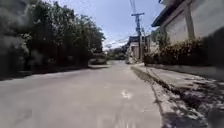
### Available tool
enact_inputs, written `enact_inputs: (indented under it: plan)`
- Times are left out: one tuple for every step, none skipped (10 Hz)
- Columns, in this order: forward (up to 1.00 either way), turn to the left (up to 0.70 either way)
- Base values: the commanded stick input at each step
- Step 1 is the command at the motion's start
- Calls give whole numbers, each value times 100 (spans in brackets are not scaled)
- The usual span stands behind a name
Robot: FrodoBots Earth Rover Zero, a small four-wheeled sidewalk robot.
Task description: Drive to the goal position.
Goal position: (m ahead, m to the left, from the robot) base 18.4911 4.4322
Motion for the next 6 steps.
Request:
enact_inputs:
  plan:
    - [100, -40]
    - [100, -40]
    - [100, -27]
    - [100, 0]
    - [100, 0]
    - [100, 0]
